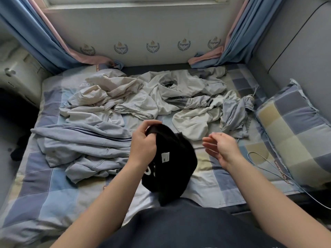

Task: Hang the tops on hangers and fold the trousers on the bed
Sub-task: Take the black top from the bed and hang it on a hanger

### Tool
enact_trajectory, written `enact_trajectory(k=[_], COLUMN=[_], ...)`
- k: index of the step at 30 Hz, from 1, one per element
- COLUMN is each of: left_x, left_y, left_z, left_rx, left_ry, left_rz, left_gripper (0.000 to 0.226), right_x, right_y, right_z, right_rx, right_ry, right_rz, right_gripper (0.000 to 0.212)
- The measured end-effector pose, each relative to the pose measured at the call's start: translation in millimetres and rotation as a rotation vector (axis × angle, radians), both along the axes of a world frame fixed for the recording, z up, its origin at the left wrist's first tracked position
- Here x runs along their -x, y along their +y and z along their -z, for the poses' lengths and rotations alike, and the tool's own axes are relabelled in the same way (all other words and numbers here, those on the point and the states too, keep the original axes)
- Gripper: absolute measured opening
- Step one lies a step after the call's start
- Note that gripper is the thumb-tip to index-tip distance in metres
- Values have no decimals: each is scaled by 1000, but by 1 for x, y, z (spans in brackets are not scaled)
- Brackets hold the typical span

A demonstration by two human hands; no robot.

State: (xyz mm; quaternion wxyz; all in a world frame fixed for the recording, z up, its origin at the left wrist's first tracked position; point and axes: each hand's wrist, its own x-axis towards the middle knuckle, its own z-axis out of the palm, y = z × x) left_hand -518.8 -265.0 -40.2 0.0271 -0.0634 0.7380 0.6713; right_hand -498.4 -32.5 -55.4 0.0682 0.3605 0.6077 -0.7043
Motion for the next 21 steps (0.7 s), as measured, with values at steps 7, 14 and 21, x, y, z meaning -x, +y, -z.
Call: enact_trajectory(k=[7,14,21], left_x=[-1,4,13], left_y=[-8,-24,-37], left_z=[-13,-24,-4], left_rx=[225,336,565], left_ry=[-16,19,126], left_rz=[215,361,278], left_gripper=[23,23,37], right_x=[-14,-4,-5], right_y=[-46,-79,-56], right_z=[-1,6,-10], right_rx=[-279,-609,-493], right_ry=[293,454,515], right_rz=[-725,-674,-600], right_gripper=[51,8,19])
